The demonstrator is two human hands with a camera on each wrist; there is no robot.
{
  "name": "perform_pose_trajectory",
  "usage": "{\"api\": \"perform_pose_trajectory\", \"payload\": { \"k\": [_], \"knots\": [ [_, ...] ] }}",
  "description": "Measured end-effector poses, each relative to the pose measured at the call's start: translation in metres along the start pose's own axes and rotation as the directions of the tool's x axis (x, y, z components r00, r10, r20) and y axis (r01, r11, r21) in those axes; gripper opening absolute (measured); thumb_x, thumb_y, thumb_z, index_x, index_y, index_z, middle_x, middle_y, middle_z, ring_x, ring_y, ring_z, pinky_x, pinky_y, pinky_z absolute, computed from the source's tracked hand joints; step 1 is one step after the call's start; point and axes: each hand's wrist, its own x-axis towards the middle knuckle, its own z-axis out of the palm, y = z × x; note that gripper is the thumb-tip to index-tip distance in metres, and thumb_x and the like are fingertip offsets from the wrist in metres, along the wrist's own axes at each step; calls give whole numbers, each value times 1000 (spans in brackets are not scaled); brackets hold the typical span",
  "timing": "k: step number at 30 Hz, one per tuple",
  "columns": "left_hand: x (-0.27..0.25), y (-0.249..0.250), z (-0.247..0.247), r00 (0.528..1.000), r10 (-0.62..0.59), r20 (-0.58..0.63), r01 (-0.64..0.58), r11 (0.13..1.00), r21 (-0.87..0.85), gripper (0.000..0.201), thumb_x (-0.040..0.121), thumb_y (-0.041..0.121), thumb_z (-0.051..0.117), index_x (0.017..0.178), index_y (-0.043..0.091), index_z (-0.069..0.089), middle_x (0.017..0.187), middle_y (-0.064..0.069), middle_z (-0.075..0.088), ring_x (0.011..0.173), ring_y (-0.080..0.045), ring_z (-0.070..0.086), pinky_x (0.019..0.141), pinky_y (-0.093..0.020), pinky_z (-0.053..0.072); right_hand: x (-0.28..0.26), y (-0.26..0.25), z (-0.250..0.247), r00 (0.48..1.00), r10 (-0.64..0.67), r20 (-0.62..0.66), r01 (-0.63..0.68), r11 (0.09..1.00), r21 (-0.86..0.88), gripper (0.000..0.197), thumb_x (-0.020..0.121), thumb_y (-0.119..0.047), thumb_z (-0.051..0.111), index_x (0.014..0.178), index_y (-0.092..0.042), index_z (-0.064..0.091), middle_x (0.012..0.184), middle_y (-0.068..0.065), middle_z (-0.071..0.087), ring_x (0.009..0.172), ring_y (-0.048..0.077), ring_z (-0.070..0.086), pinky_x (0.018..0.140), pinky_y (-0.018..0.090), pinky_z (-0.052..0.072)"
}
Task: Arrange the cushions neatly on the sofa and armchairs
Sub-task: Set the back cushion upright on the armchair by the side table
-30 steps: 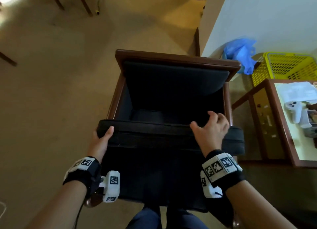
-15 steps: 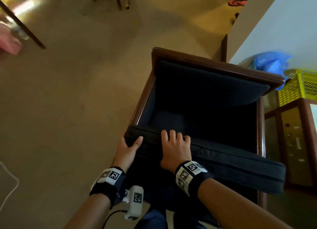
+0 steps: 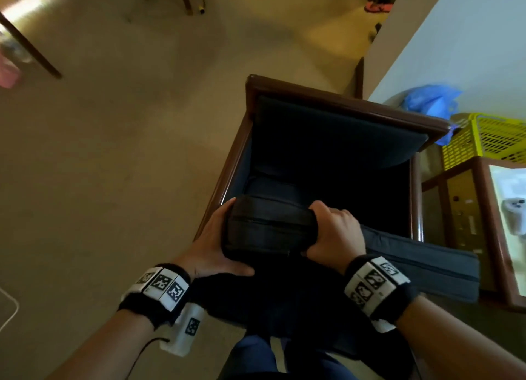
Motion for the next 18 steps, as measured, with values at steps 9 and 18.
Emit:
{"api": "perform_pose_trajectory", "payload": {
  "k": [9, 18],
  "knots": [
    [24, 94, -21, 961, 272, -52, -231, 889, 395, 118, 42, 35, 99, 139, 33, 34, 127, 24, 41, 113, 6, 38, 96, -11, 31, -30, 74, -107, 978, 124, -170, 6, 793, 609, 70, 10, -40, 84, 75, -32, 60, 70, -16, 64, 67, -2, 57, 58, 22, 50],
    [-6, 239, -22, 833, 545, -93, -341, 638, 690, 105, 33, 54, 91, 127, 28, 53, 119, 15, 56, 106, -8, 52, 93, -32, 41, -64, 129, -119, 894, 117, -432, 290, 584, 758, 81, 24, -36, 89, 100, -26, 64, 95, -15, 72, 87, 3, 65, 73, 25, 55]
  ]
}}
